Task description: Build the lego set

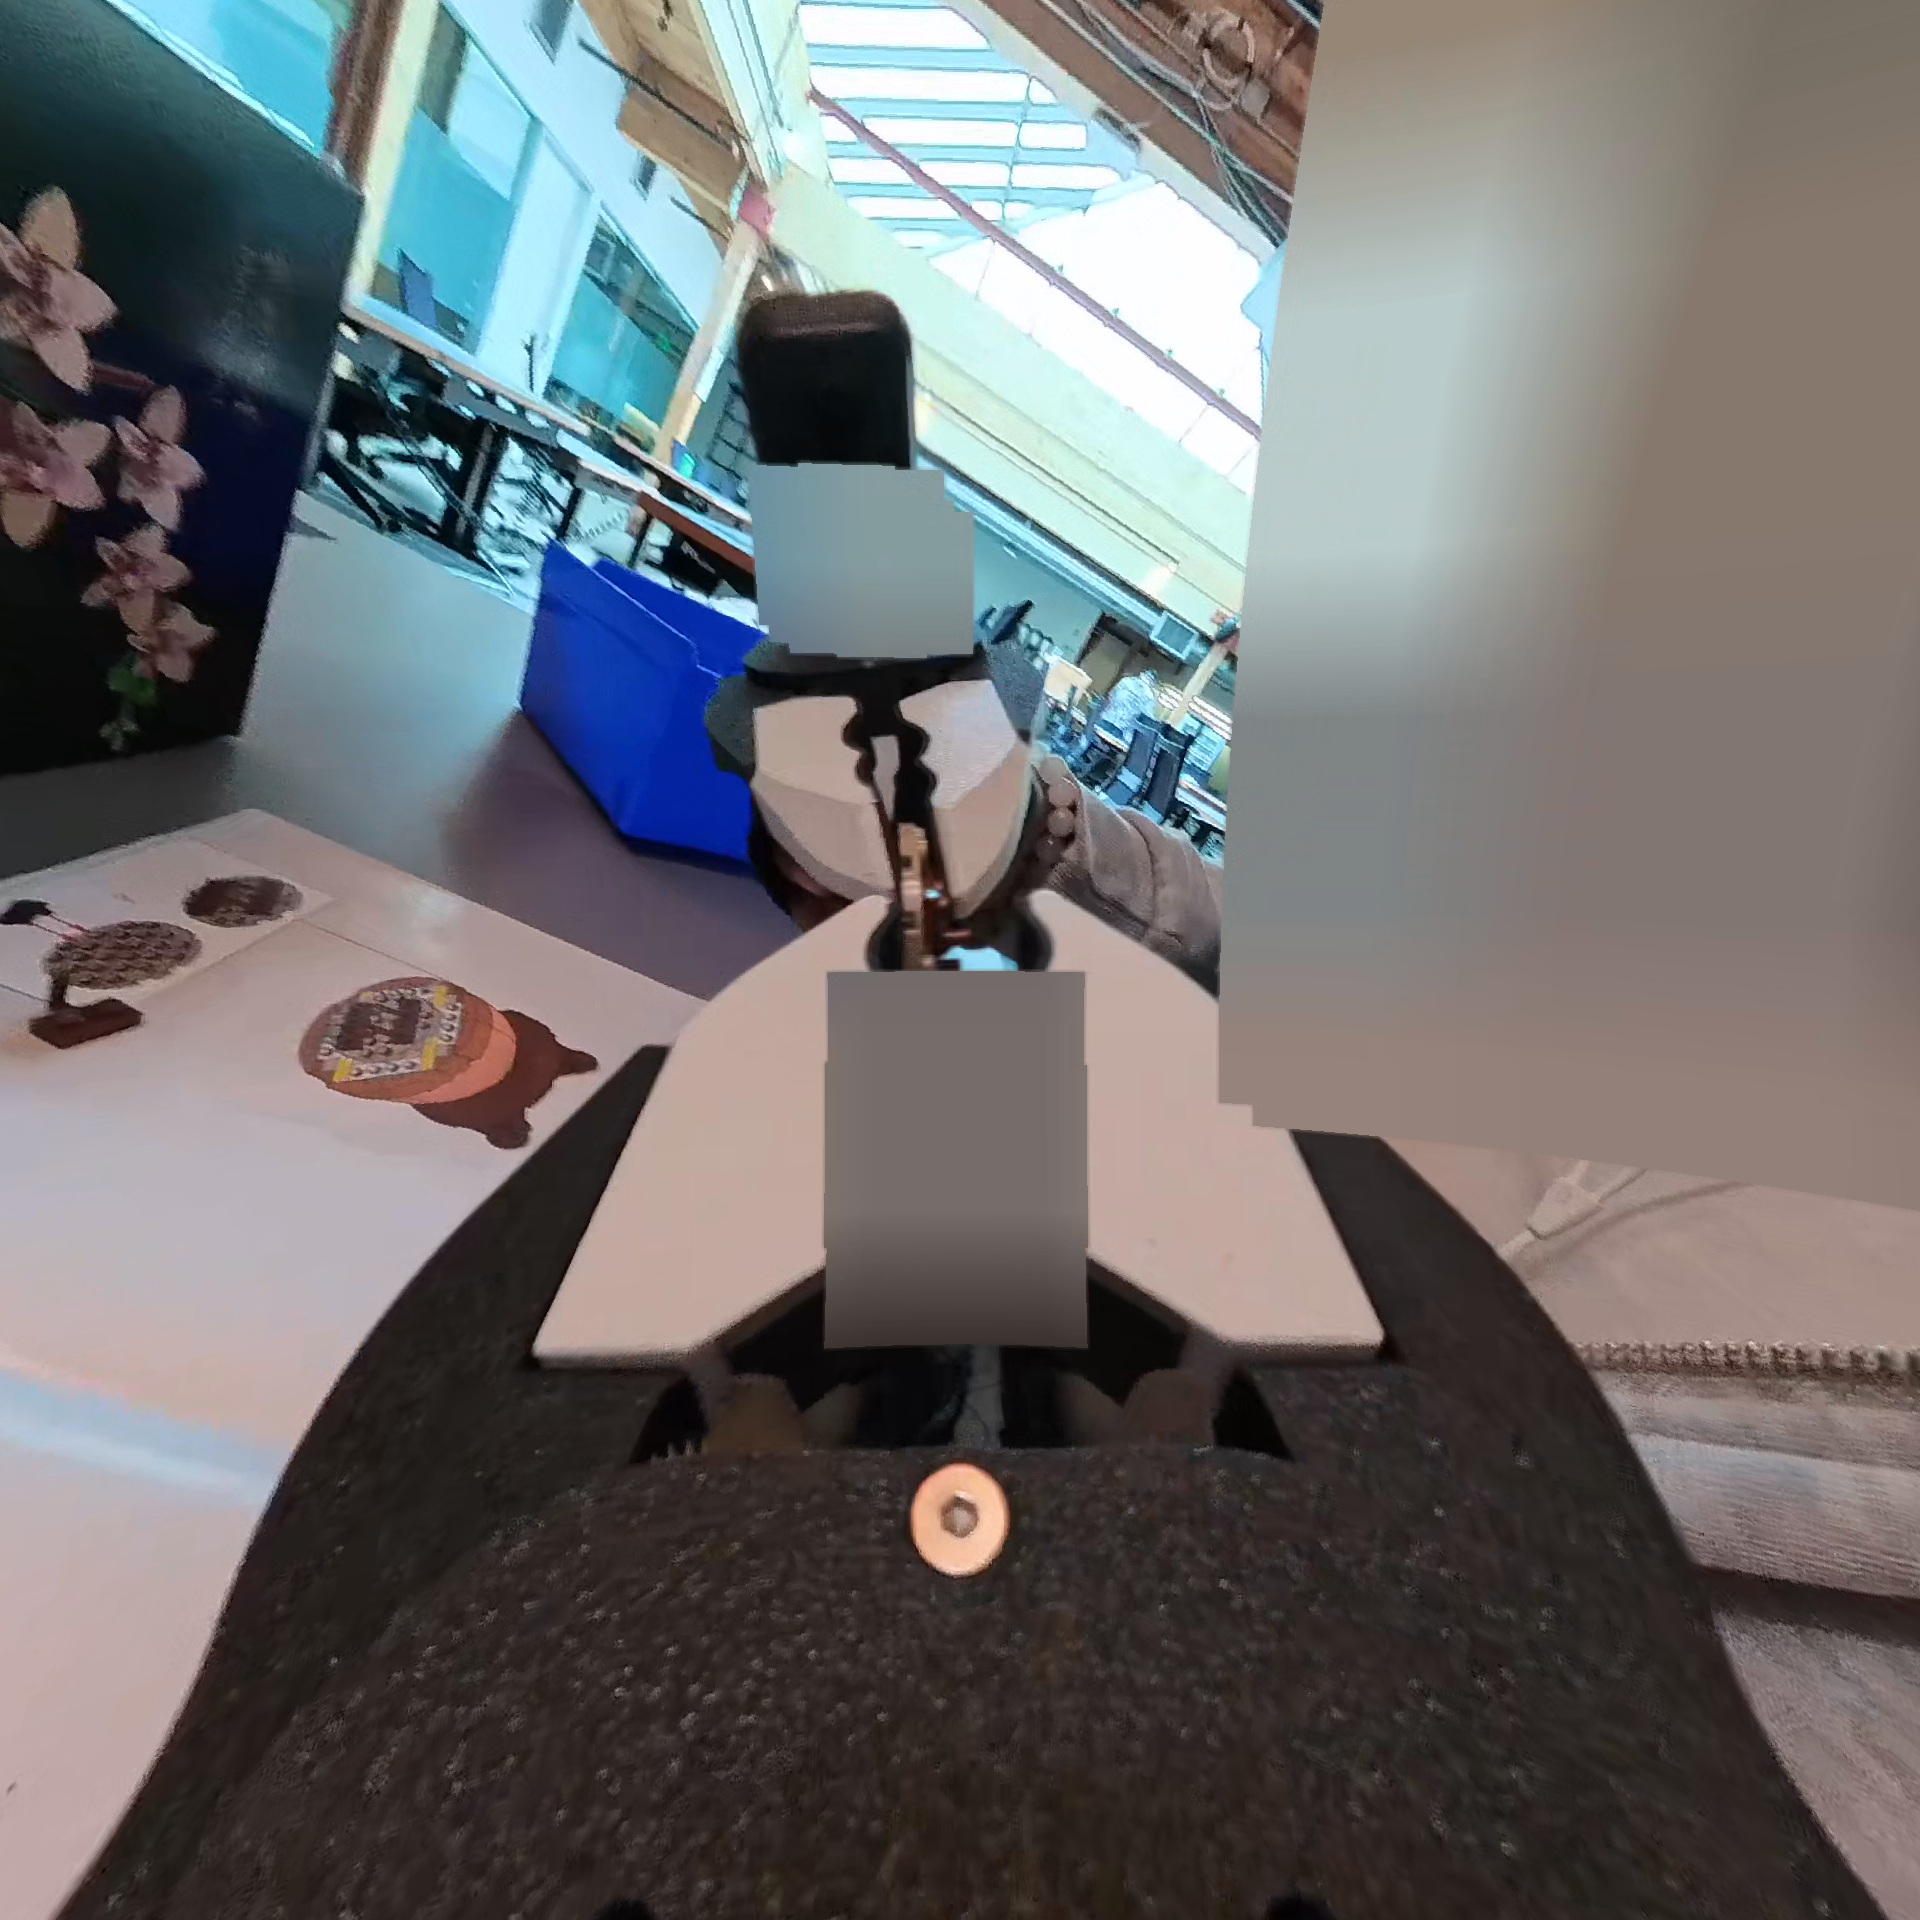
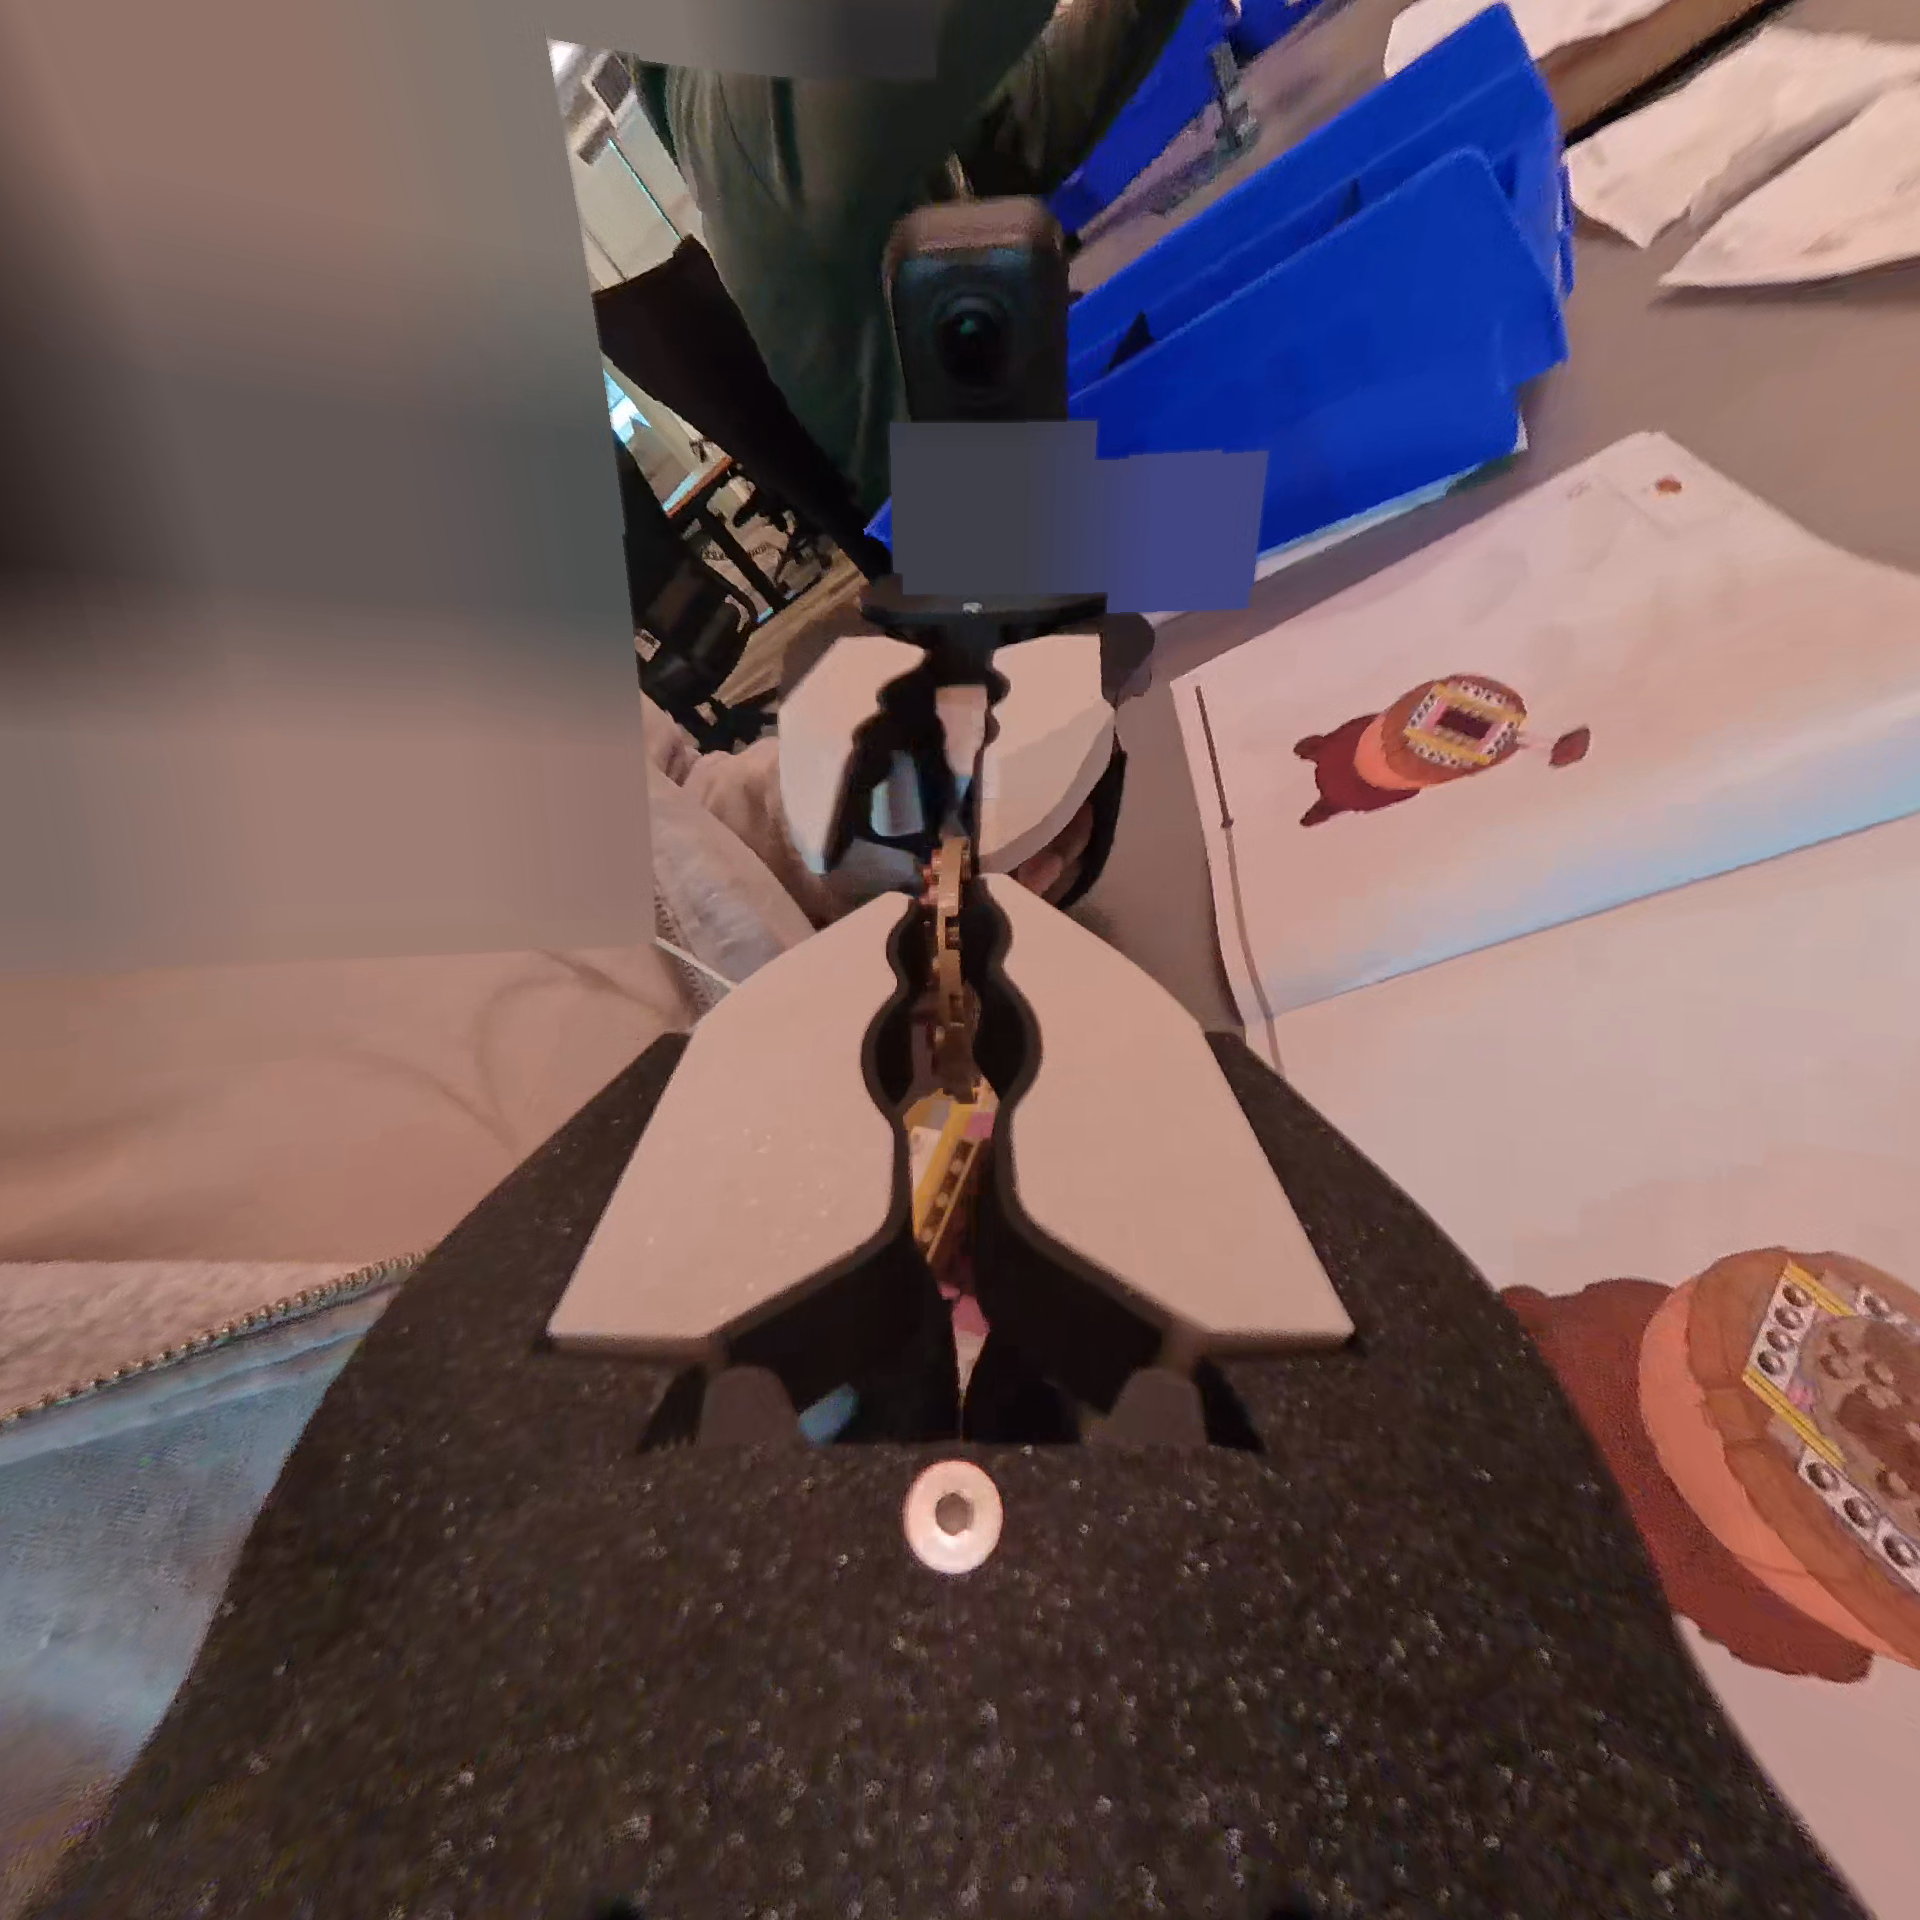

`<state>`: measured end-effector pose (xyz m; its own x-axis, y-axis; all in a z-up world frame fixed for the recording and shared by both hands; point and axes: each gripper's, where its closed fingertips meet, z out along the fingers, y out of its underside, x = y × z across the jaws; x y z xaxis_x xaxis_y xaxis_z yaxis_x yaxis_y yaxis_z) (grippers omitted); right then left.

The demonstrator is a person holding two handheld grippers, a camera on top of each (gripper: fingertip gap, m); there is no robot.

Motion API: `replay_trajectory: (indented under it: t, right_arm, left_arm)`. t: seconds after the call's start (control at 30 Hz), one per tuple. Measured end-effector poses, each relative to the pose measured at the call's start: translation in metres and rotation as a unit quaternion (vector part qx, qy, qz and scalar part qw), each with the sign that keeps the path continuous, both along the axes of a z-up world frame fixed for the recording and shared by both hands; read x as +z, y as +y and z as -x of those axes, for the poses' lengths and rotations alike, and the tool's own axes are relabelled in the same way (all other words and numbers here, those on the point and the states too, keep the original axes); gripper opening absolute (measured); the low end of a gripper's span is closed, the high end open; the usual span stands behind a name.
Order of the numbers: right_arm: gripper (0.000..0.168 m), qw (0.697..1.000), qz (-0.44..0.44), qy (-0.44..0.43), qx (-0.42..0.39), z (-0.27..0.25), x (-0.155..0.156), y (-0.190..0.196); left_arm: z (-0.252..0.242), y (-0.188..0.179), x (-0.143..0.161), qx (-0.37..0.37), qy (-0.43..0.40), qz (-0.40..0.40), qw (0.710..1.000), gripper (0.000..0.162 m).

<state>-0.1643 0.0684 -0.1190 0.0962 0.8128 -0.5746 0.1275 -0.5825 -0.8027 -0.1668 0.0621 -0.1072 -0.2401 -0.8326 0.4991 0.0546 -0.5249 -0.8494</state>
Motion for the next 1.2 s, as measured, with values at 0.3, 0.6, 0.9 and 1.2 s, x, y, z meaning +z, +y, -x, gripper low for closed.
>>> replay_trajectory:
  t: [0.3, 0.6, 0.9, 1.2]
  right_arm:
    - [0.006, 1.000, -0.006, -0.003, 0.007, 0.003, 0.004, 0.000]
    - [0.028, 0.989, 0.021, 0.124, -0.079, 0.001, 0.029, 0.031]
    - [0.010, 0.974, 0.083, 0.184, -0.107, -0.002, 0.027, 0.039]
    - [0.007, 0.985, 0.089, 0.128, -0.076, -0.003, 0.019, 0.030]
  left_arm:
    - [-0.002, 0.007, -0.002, 0.044, 0.014, -0.025, 0.999, 0.006]
    - [0.015, 0.045, 0.023, 0.074, -0.181, 0.262, 0.945, 0.004]
    - [0.020, 0.052, 0.025, 0.074, -0.219, 0.298, 0.926, 0.004]
    - [0.016, 0.045, 0.019, 0.056, -0.193, 0.280, 0.939, 0.006]
